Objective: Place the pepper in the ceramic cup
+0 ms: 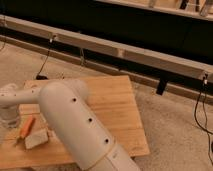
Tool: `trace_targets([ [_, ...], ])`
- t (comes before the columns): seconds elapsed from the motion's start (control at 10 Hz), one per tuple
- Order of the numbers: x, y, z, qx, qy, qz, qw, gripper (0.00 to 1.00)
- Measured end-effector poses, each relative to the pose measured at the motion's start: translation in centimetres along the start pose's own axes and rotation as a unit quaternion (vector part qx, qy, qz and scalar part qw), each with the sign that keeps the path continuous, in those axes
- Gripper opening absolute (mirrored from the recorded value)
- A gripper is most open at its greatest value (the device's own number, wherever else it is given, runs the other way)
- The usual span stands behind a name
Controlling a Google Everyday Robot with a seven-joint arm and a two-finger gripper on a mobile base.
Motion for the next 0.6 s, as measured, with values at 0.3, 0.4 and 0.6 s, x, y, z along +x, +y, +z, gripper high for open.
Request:
trace_targets([
  [0.3,0.3,0.3,-0.7,-0.002,-0.01,-0.007,0.9999,0.62],
  [0.4,1.0,0.4,-1.2,-0.001,-0.01,-0.005,0.9999,0.68],
  [0.6,2.6,0.4,-2.2,0.002,-0.008,0.002,1.0,0.69],
])
